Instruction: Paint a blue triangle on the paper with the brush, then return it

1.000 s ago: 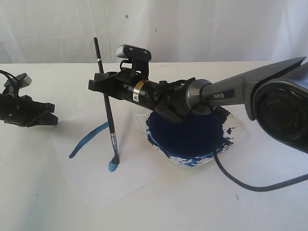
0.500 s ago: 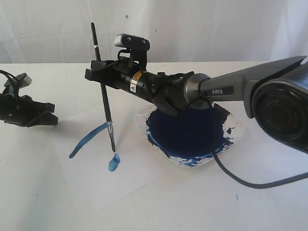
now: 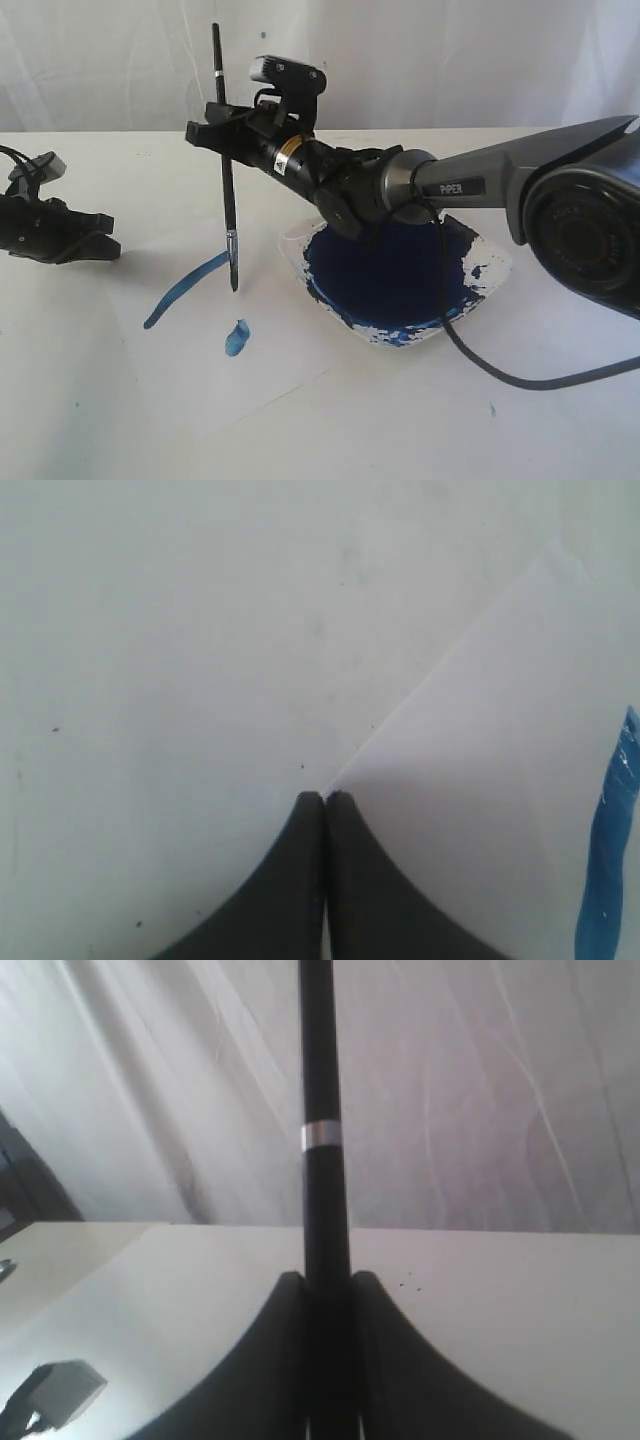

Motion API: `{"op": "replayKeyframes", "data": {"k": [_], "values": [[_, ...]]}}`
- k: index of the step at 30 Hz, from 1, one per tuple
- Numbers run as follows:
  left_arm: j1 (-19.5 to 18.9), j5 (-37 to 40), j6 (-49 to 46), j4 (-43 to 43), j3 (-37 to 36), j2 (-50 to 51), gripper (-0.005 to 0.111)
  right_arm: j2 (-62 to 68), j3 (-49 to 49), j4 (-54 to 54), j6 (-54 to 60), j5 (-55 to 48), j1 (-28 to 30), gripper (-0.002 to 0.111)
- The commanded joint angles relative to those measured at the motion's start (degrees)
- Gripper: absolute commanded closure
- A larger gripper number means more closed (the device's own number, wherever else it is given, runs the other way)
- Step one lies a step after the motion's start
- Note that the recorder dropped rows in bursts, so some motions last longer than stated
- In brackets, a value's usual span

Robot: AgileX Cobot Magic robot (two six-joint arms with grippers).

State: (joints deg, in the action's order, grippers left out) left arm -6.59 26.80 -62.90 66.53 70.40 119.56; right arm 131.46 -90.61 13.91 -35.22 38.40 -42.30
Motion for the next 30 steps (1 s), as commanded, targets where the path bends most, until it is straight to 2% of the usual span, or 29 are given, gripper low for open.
{"op": "replayKeyframes", "data": {"k": [1,5,9,14,26,30], "values": [[0.0,-0.1,-0.1,0.7,-0.7,-0.2,0.107,0.0,-0.2,-9.3,6.5,4.9,0.1,0.108],[0.0,-0.1,-0.1,0.7,-0.7,-0.2,0.107,2.3,-1.3,-13.0,9.5,8.6,0.1,0.108],[0.0,-0.1,-0.1,0.7,-0.7,-0.2,0.107,8.2,-6.9,-13.0,9.4,12.1,0.1,0.108],[0.0,-0.3,-0.1,0.7,-0.7,-0.2,0.107,9.2,-10.0,-13.6,10.4,11.4,0.1,0.108],[0.0,-0.3,-0.1,0.7,-0.7,-0.2,0.107,9.2,-10.7,-15.6,13.4,6.1,0.1,0.108],[0.0,-0.3,-0.2,0.7,-0.7,-0.2,0.107,9.2,-10.7,-12.5,12.1,3.7,0.1,0.108]]}}
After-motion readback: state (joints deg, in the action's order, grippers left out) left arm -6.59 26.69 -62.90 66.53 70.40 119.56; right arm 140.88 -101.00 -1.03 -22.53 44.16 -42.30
